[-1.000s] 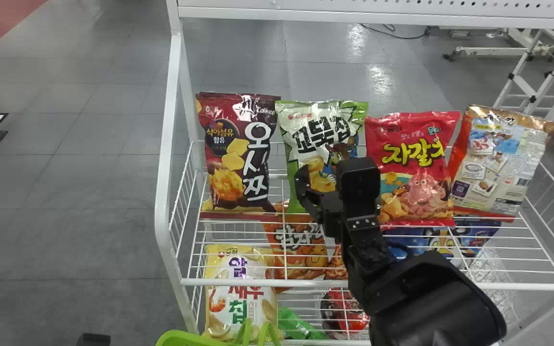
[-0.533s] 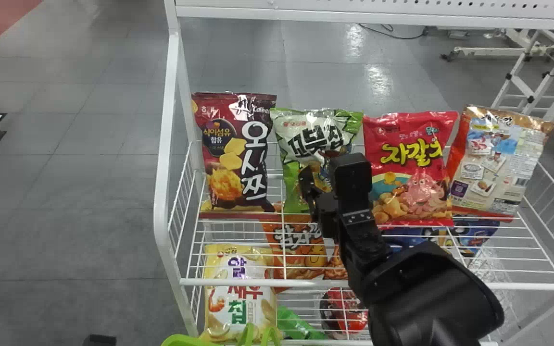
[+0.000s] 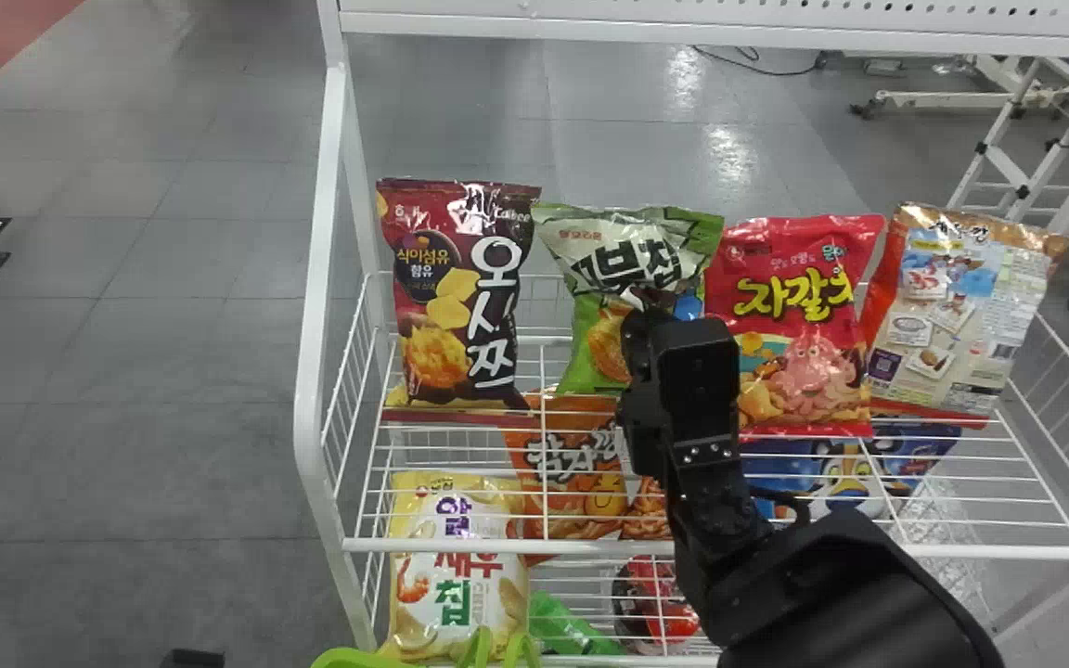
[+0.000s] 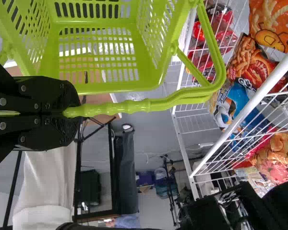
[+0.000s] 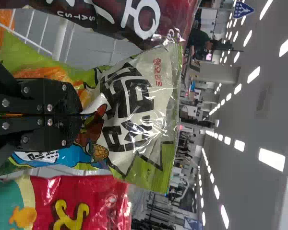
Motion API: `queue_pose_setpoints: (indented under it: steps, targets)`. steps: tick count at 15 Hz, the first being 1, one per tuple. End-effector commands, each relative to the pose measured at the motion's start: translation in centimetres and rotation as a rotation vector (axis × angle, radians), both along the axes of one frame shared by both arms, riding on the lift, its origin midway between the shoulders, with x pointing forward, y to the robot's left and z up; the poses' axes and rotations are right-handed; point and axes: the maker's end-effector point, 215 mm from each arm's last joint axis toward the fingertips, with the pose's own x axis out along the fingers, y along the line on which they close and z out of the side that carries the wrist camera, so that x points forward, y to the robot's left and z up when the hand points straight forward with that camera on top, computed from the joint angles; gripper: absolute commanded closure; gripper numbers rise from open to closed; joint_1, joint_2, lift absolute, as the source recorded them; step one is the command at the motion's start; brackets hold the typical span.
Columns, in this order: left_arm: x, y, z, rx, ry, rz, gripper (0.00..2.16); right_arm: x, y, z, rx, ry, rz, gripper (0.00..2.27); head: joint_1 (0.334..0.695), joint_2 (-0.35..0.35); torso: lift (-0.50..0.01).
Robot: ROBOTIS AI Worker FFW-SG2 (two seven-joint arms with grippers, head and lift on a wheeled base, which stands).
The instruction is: Hold basket handle with left hand then pick Gkobukchip with right hand and place into basket
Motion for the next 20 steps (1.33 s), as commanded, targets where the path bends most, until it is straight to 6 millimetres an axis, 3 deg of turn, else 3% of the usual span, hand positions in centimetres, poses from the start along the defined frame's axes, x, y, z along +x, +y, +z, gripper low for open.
queue_pose_setpoints:
  steps: [1, 7, 12, 14, 16, 20]
  targets:
    - [-0.1, -0.1, 0.1, 0.001, -0.003, -0.001, 1.71, -0.8, -0.2, 1.5, 0.001, -0.03, -0.012, 2.02, 0.695, -0.075, -0.032]
    - [-0.2, -0.8, 0.7, 0.0, -0.019, -0.009, 1.71, -5.6, -1.8, 5.5, 0.022, -0.02, -0.005, 2.02, 0.695, -0.093, -0.032]
    - [-0.3, -1.3, 2.0, -0.012, -0.048, -0.024, 1.71, -11.1, -5.8, 5.5, 0.019, 0.143, -0.034, 2.02, 0.695, -0.171, -0.032]
    - [-0.2, -1.4, 2.6, -0.012, -0.065, -0.027, 1.71, -14.0, -6.4, 4.9, 0.003, 0.239, -0.011, 2.02, 0.695, -0.204, -0.032]
    - [-0.2, -1.4, 2.8, -0.012, -0.071, -0.027, 1.71, -17.4, -6.4, 3.2, 0.058, 0.393, 0.069, 2.02, 0.695, -0.237, -0.032]
    - [-0.3, -1.3, 2.6, 0.0, -0.068, -0.024, 1.71, -24.0, -7.7, -0.8, -0.021, 0.65, 0.096, 2.02, 0.695, -0.295, -0.032]
